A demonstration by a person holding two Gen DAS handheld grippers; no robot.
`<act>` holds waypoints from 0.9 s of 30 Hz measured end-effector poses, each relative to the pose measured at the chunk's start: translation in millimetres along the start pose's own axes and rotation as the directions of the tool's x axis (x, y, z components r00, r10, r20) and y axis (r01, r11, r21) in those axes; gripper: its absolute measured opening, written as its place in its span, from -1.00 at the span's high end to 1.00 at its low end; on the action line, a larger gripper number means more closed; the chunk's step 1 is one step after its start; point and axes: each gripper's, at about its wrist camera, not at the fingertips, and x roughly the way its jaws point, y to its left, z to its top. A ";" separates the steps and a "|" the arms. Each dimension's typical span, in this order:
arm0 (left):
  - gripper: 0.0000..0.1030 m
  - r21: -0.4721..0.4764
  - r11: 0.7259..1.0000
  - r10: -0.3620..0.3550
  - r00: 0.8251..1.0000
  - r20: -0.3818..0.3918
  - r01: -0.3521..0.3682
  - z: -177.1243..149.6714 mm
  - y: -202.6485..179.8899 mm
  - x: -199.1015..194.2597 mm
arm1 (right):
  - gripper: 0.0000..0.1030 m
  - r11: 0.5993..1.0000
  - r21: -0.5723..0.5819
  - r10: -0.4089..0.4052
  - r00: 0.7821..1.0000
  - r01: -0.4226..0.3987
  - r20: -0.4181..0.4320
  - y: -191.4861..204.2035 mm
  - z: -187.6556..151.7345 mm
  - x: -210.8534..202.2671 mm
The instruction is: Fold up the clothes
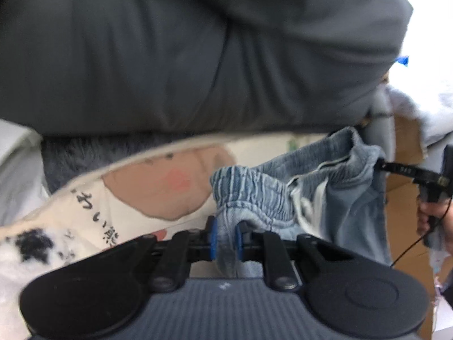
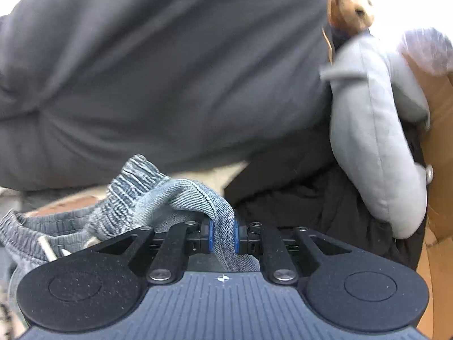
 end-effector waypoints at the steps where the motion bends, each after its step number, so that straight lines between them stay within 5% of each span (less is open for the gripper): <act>1: 0.68 0.006 1.000 0.025 0.999 -0.023 -0.025 -1.1 3.5 12.9 | 0.72 1.000 0.008 -0.014 1.000 0.014 -0.024 0.4 -3.5 10.6; 3: 0.64 0.061 0.995 0.084 0.993 -0.088 -0.079 -4.1 8.4 40.1 | 0.54 0.999 -0.009 -0.052 0.997 0.052 -0.055 6.2 -10.7 24.2; 6: 0.49 0.002 0.994 0.112 0.982 -0.154 -0.114 -8.4 23.5 53.0 | 0.40 0.995 -0.067 -0.081 0.994 0.076 -0.068 16.9 -17.0 29.0; 11: -0.04 0.023 0.995 0.102 0.989 -0.104 -0.100 -10.0 23.7 34.3 | 0.31 0.990 -0.127 -0.061 0.997 0.054 -0.051 24.6 -15.5 17.8; 20: -0.06 0.013 0.998 0.057 0.997 -0.055 -0.056 2.1 22.8 34.9 | -0.08 0.983 -0.183 0.003 1.000 0.000 0.016 42.6 11.5 0.4; 27: -0.07 0.044 0.999 0.014 0.998 -0.057 -0.011 2.6 25.2 54.7 | -0.32 0.918 -0.397 -0.024 0.998 0.002 -0.050 77.2 15.2 40.4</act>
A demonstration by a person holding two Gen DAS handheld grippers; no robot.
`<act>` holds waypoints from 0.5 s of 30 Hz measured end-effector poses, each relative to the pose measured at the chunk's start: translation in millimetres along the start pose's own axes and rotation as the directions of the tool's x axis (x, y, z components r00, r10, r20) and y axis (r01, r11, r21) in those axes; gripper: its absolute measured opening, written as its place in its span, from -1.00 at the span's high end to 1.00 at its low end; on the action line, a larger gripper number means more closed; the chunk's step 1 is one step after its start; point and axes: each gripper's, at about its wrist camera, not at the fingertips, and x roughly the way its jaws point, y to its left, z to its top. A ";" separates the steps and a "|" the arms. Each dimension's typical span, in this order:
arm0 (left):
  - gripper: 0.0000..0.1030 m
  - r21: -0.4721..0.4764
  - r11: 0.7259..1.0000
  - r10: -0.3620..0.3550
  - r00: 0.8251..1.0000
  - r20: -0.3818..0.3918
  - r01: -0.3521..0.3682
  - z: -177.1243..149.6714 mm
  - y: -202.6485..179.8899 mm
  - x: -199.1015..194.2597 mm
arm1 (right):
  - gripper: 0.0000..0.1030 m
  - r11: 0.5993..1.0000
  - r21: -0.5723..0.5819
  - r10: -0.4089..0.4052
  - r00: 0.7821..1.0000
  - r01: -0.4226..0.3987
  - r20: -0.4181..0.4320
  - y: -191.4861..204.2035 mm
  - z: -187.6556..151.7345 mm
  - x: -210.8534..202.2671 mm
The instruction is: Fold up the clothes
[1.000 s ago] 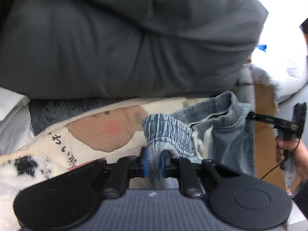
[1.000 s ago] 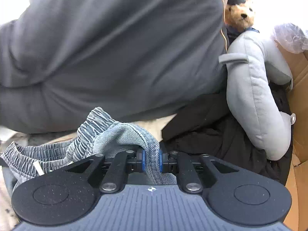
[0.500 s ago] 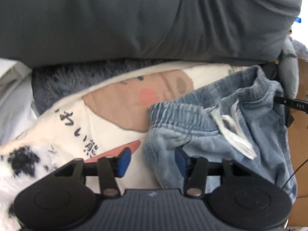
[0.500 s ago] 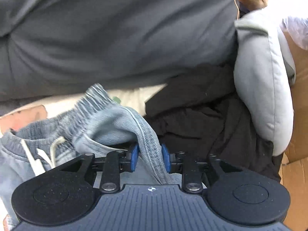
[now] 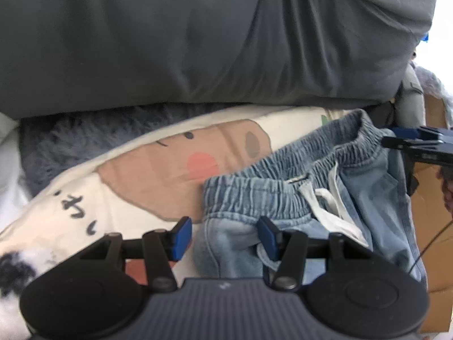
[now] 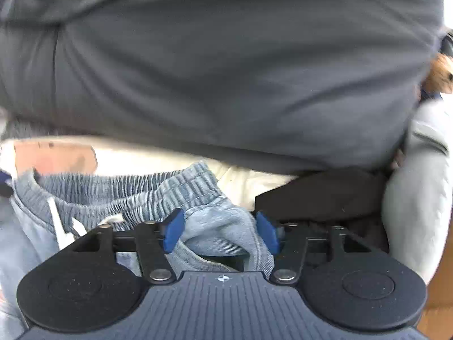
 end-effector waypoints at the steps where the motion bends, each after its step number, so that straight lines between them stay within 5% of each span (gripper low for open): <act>1: -0.07 -0.001 1.000 0.001 1.000 -0.003 -0.001 -0.4 1.6 3.7 | -0.32 1.000 0.002 -0.003 1.000 0.003 -0.007 0.2 0.3 3.5; 6: -0.02 -0.048 0.999 -0.023 0.999 -0.044 0.020 -5.0 8.9 20.4 | -0.31 0.999 -0.020 -0.048 0.997 0.047 -0.055 0.3 0.0 29.6; 15: -0.02 0.017 1.000 -0.020 0.998 -0.063 0.021 -6.1 -2.6 34.0 | -0.34 0.994 -0.054 -0.101 0.991 0.097 -0.091 9.0 -20.0 75.2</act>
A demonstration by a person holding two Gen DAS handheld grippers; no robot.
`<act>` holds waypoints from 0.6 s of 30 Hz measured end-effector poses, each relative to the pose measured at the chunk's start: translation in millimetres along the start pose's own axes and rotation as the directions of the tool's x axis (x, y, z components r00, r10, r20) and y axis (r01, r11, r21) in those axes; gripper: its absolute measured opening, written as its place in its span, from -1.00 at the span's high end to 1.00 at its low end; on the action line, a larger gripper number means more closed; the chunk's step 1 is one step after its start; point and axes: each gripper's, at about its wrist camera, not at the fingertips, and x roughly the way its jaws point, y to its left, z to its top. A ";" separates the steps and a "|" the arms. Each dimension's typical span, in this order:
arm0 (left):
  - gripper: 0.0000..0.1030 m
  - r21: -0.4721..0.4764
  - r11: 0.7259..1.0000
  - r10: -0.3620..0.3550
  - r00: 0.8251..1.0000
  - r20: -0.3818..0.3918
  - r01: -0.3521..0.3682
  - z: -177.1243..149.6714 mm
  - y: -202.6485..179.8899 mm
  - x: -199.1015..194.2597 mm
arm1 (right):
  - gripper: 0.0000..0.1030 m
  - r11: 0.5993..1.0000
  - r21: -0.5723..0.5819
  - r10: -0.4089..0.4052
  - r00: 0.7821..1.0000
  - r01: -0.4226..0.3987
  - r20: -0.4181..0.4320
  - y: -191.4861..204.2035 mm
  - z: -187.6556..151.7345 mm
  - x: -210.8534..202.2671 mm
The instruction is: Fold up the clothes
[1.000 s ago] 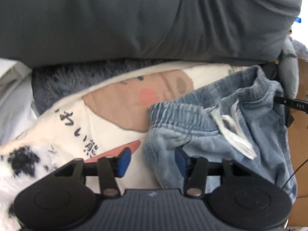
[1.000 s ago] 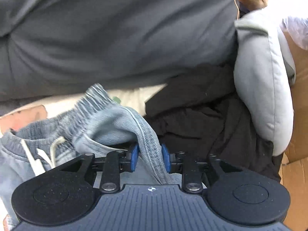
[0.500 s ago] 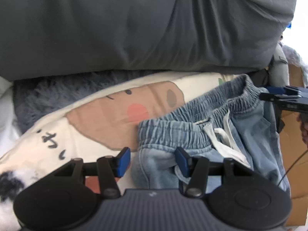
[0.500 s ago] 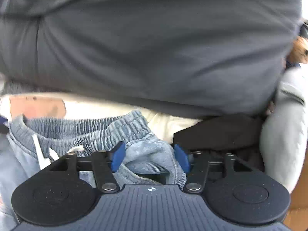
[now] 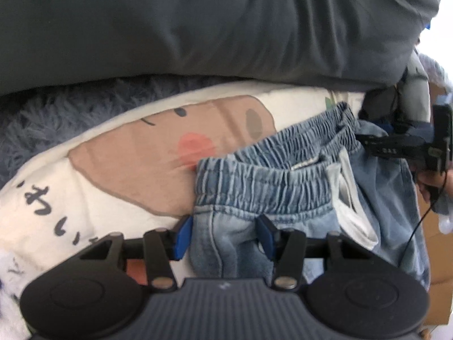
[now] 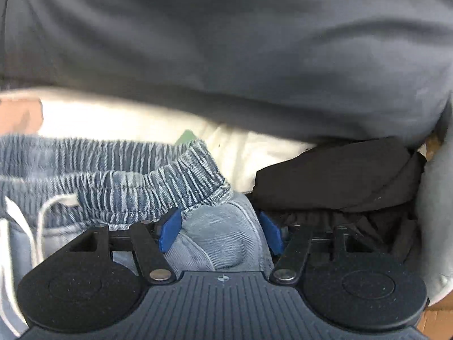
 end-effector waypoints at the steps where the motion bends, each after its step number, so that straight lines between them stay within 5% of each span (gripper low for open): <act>1: -0.03 0.009 1.000 0.005 1.000 -0.001 -0.005 -0.2 -2.2 1.3 | -0.35 1.000 0.007 0.004 1.000 -0.004 -0.002 -1.6 -0.2 1.7; 3: -0.06 0.031 0.999 0.018 1.000 -0.003 -0.018 -1.5 -7.2 2.3 | -0.37 1.000 0.005 0.008 1.000 -0.008 -0.011 -3.1 1.5 3.4; 7: -0.06 0.040 0.999 0.029 1.000 0.004 -0.029 -2.9 -10.6 3.3 | -0.45 0.976 -0.197 -0.095 0.995 0.097 0.017 20.8 -0.4 -0.8; 10: 0.00 0.046 0.998 0.039 0.999 0.010 -0.039 -3.8 -12.5 2.8 | -0.52 0.995 -0.074 -0.066 0.998 0.066 0.002 8.5 -5.2 -0.8; 11: 0.21 0.049 0.998 0.044 0.999 0.012 -0.045 -4.2 -13.2 2.1 | -0.49 0.999 -0.010 -0.041 0.999 0.041 -0.006 1.6 -6.6 -0.8; 13: 0.63 0.054 0.997 0.051 0.998 0.031 -0.053 -5.3 -13.7 -3.9 | -0.18 0.998 0.064 -0.001 1.000 0.002 -0.018 -6.1 -8.0 -3.1; 15: 0.75 0.057 0.997 0.055 0.997 0.060 -0.058 -6.7 -13.7 -12.8 | 0.46 0.999 0.049 0.005 1.000 -0.004 -0.021 -3.5 -5.4 -11.8; 18: 0.84 0.070 0.995 0.061 0.989 0.132 -0.071 -7.3 -14.1 -35.9 | 0.62 0.999 0.050 0.012 1.000 -0.012 0.007 -3.1 -4.2 -29.6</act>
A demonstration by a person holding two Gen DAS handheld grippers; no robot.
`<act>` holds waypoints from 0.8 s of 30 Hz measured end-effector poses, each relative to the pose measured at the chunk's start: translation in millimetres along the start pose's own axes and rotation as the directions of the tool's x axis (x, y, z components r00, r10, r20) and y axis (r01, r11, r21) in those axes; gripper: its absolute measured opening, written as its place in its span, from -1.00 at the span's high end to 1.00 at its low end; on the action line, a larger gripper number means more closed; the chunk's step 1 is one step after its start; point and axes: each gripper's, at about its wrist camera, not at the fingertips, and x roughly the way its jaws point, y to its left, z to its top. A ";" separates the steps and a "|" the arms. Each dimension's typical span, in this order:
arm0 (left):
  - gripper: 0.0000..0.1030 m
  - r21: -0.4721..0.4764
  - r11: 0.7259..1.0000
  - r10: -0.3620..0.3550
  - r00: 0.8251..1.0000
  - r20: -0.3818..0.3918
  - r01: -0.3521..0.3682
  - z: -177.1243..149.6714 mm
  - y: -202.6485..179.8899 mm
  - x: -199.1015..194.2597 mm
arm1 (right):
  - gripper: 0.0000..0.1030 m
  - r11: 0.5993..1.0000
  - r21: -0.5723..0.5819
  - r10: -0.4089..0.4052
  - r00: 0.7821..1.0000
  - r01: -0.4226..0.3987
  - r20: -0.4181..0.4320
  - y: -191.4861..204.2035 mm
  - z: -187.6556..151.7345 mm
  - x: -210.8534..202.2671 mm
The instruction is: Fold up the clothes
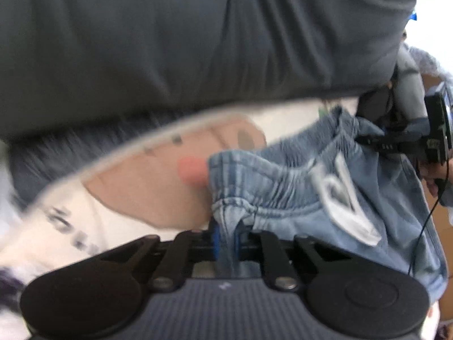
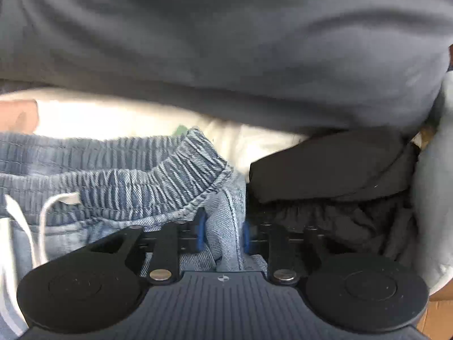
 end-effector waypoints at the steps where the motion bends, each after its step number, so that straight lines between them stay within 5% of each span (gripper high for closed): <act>1: 0.85 -0.001 1.000 -0.004 1.000 0.019 0.004 1.0 0.8 -7.8 | 0.63 1.000 0.003 0.003 1.000 -0.003 0.014 0.2 -0.5 -5.7; 5: 0.87 0.039 0.999 0.020 0.997 0.074 -0.023 2.7 -6.1 -30.0 | 0.66 0.999 0.036 0.009 0.997 -0.011 0.072 3.3 0.7 -26.2; 13: 0.88 -0.059 0.996 0.068 0.987 0.147 -0.060 24.6 16.6 -49.2 | 0.67 0.995 0.097 0.008 0.986 -0.025 0.169 10.0 25.2 -56.7; 19: 0.72 -0.084 0.981 0.171 0.985 -0.035 -0.173 29.9 35.4 13.0 | 0.40 0.974 0.219 0.041 0.992 -0.067 0.120 8.4 29.3 -45.4; 21: 0.67 -0.091 0.975 0.199 0.978 -0.058 -0.204 28.8 32.4 17.3 | 0.13 0.969 0.231 0.051 0.987 -0.086 0.154 7.6 16.9 -62.9; 24: 0.50 -0.052 0.973 0.226 0.974 -0.028 -0.227 29.0 21.7 9.5 | 0.04 0.970 0.225 0.061 0.985 -0.097 0.162 5.1 -3.6 -85.4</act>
